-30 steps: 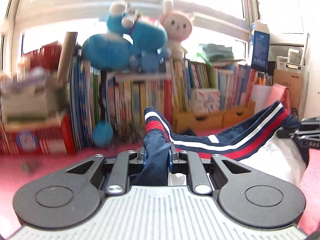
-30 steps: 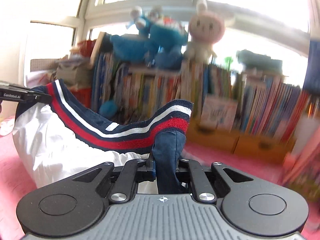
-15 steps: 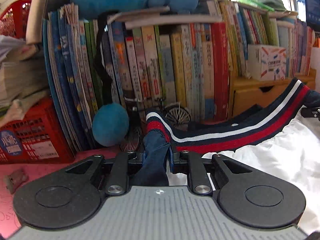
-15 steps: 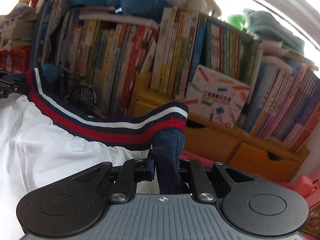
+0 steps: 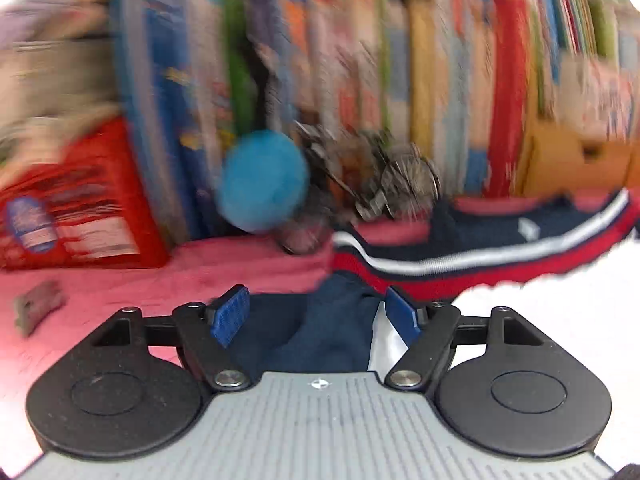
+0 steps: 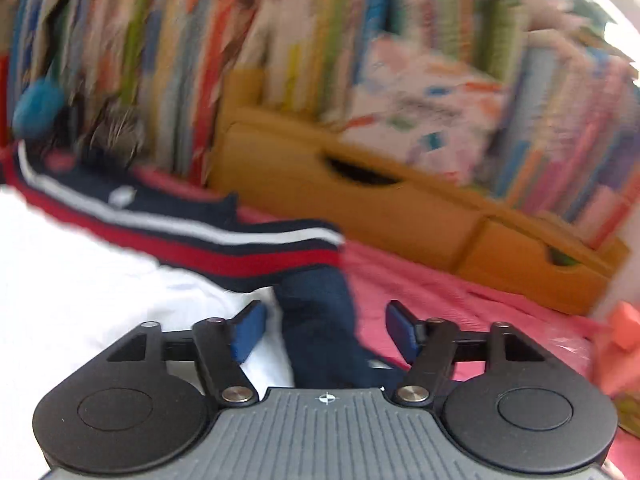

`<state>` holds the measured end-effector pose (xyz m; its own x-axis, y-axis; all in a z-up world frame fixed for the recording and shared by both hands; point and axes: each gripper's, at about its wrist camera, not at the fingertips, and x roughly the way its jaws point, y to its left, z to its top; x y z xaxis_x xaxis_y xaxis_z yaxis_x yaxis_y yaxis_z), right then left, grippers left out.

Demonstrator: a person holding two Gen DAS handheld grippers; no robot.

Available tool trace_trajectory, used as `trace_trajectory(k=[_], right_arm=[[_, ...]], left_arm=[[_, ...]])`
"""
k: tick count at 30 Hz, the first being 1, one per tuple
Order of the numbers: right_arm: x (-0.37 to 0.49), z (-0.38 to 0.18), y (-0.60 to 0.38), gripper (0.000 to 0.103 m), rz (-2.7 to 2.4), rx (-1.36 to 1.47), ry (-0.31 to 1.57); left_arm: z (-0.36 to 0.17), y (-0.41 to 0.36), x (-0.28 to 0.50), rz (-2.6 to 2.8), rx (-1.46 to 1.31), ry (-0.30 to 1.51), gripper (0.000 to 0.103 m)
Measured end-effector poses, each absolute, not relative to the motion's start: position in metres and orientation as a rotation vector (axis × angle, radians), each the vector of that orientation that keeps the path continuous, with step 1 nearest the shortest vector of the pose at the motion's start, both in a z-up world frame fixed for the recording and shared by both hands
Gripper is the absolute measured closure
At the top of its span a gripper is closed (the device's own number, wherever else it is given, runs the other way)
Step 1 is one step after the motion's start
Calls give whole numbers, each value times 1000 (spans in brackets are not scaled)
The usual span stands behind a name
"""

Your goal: Fold clothes

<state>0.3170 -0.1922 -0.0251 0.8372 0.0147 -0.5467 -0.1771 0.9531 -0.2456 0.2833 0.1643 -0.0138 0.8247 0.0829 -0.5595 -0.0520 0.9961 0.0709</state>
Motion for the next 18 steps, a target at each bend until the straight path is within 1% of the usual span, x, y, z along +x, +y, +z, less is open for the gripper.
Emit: trace_trajectory(k=[2,3,6,8,10,12,13,14,15,16,17,18], right_arm=[[294,-8,-205,23,90,-259,519],[277,0,-208,22,80,-260,482],[226,15,-207,19,122,-275,397],[189,14,-197,19,202,-291,372],[157,5,-175,19,270,-410,335],[129,-6,-148,23,334,-578,284],[115,-12,-135,29,364,-658,259],[112,-18,-125,41,377,-696,263],[108,-23,-116,47,389,-731,269],[110,-27,-107,54,389,-742,298],[113,-32,-102,57,377,-764,320],[117,-37,-96,57,364,-789,341]], left_arm=[[5,163,250,98,70,522,26],[10,155,232,98,94,487,25],[22,130,181,66,152,402,18],[15,107,157,12,191,397,17],[3,84,140,-37,275,408,17],[-9,62,130,-82,384,426,17],[-16,56,130,-85,415,442,17],[-21,54,133,-78,416,465,17],[-25,52,135,-69,416,488,17],[-29,52,140,-54,412,513,17],[-36,53,143,-25,420,540,17],[-42,54,146,3,427,566,16]])
